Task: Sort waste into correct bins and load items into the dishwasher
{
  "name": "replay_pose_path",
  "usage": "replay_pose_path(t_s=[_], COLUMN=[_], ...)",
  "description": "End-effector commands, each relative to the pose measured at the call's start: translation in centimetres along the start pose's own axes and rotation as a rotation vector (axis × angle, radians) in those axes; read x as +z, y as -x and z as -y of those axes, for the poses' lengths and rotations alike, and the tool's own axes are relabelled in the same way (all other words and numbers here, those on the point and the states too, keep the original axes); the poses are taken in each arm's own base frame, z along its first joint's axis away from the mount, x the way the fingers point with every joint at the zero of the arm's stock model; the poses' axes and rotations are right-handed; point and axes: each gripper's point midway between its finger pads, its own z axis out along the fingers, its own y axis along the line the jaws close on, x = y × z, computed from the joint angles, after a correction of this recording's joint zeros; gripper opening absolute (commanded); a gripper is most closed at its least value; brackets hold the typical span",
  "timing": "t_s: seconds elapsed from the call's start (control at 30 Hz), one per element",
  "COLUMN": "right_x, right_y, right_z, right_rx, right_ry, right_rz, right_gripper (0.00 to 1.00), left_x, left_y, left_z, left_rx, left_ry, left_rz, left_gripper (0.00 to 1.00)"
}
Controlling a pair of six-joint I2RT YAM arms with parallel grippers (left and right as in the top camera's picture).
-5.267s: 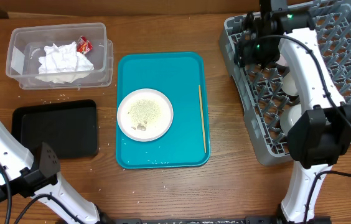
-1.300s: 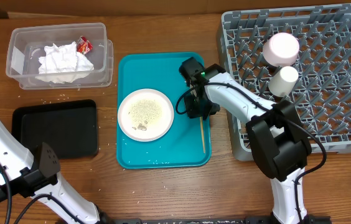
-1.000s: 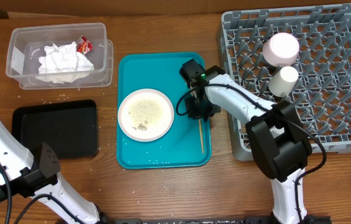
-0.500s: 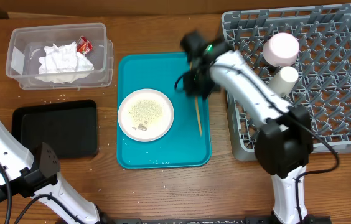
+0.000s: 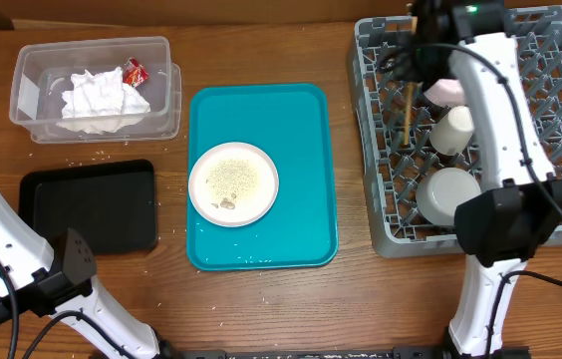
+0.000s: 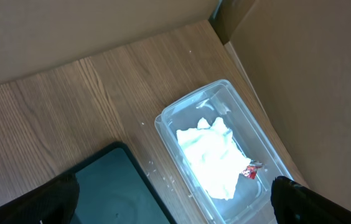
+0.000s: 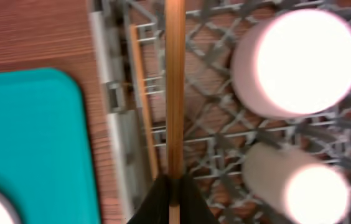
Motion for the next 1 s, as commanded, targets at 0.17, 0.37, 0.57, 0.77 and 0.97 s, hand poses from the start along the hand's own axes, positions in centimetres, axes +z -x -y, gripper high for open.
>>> replay_pose_path(t_s=[0.17,0.37,0.57,0.77,0.97], right_x=[1.4,2.2,2.2,1.8,1.9], right_y=[-0.7,-1.2,-1.5,-2.1,-1.8], right_z=[-1.0,-1.7,-2.0,-3.7,-3.6], right_rx=[-0.050,-0.056,-0.054,-0.045,-0.037], right_ry=[0.083,0.120,0.137,0.236,0.233], right_rz=[-0.020,-0.037,-0.053,-0.081,-0.068], right_gripper=[0.05,0.20,0.35,0.35,0.36], left_x=[0.3,0.3,0.3,0.3,0.3], left_y=[-0.2,-0.2,-0.2,-0.2,-0.2], left_z=[0.3,0.3,0.3,0.3,0.3], left_rx=[-0.002,-0.002,-0.002,-0.002,-0.002], left_ry=[-0.001,-0.001,-0.001,-0.001,-0.002], left_rz=[-0.006,-0.006,-0.006,-0.006,-0.006], left_gripper=[1.00,1.00,1.00,1.00,1.00])
